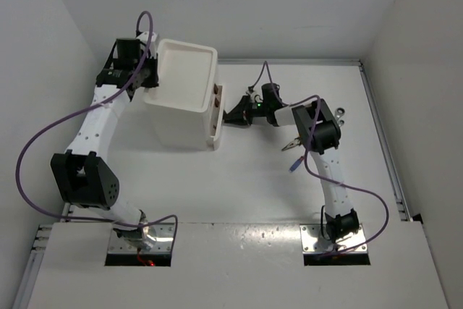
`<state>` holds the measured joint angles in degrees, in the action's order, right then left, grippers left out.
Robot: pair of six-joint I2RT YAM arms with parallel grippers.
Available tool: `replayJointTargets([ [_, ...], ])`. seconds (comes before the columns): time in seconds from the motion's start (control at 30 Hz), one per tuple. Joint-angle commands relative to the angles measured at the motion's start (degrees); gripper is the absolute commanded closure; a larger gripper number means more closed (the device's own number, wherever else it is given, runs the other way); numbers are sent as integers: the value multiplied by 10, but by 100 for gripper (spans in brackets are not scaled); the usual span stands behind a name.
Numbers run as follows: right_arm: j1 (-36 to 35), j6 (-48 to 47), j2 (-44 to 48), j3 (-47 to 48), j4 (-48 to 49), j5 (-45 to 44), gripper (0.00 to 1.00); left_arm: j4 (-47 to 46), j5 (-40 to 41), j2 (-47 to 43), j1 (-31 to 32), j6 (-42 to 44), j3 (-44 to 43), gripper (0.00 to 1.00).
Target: Sort the tools into containers
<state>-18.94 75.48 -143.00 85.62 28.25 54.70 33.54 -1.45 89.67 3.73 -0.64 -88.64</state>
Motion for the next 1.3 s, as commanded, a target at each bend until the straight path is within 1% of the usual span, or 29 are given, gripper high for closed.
replayJointTargets([
  [0.0, -20, 4, -6, 31, 36, 1, 77, 69, -70, 15, 52, 35, 28, 100],
  [0.17, -25, 23, -19, 49, 49, -5, 77, 57, -65, 9, 71, 7, 46, 100],
  [0.3, -30, 30, -25, 49, 65, -5, 77, 46, -58, -3, 71, -15, 64, 100],
  [0.33, -30, 30, -25, 44, 65, -5, 76, 40, -58, -3, 71, -21, 73, 100],
  [0.37, -30, 30, -12, 44, 65, -5, 76, 35, -46, -8, 71, -27, 80, 100],
  [0.47, -17, 24, 5, 31, 65, -5, 68, 29, -35, -19, 66, -33, 87, 100],
  [0.5, -9, 9, 19, 25, 50, 1, 61, 28, -35, -20, 57, -39, 87, 100],
  [0.57, 4, 3, 35, 19, 43, 8, 53, 28, -35, -20, 45, -45, 87, 100],
  [0.6, 4, -4, 53, 4, 37, 14, 47, 28, -20, -20, 39, -51, 87, 100],
  [0.63, 14, -4, 54, -2, 37, 14, 45, 28, -12, -26, 39, -51, 87, 100],
  [0.67, 24, -11, 74, -10, 37, 21, 43, 23, -6, -27, 39, -51, 87, 100],
  [0.77, 48, -31, 111, -34, 37, 47, 41, 23, -6, -32, 39, -51, 81, 100],
  [0.83, 54, -31, 117, -49, 86, 84, 41, 23, -6, -32, 39, -51, 75, 100],
  [0.87, 63, -18, 124, -55, 109, 92, 41, 23, -6, -32, 39, -51, 75, 97],
  [0.93, 70, 18, 131, -78, 157, 92, 41, 23, -6, -32, 34, -45, 70, 89],
  [0.97, 70, 33, 131, -85, 171, 92, 42, 23, -6, -27, 34, -45, 70, 81],
  [1.0, 70, 67, 136, -98, 200, 82, 42, 23, -6, -27, 34, -45, 70, 75],
  [1.03, 70, 90, 136, -106, 222, 75, 44, 23, -6, -27, 34, -45, 65, 63],
  [1.07, 70, 119, 130, -120, 249, 70, 44, 23, -6, -27, 34, -45, 65, 39],
  [1.1, 70, 148, 124, -125, 280, 60, 44, 23, -6, -27, 29, -45, 65, 29],
  [1.13, 62, 205, 117, -125, 339, 54, 45, 23, -6, -27, 29, -45, 65, 27],
  [1.17, 62, 228, 105, -132, 364, 48, 46, 23, 3, -21, 29, -45, 59, 23],
  [1.2, 56, 256, 99, -132, 387, 37, 46, 23, 3, -21, 29, -45, 59, 23],
  [1.27, 48, 278, 76, -112, 405, 37, 47, 23, -3, -21, 23, -45, 54, 23],
])
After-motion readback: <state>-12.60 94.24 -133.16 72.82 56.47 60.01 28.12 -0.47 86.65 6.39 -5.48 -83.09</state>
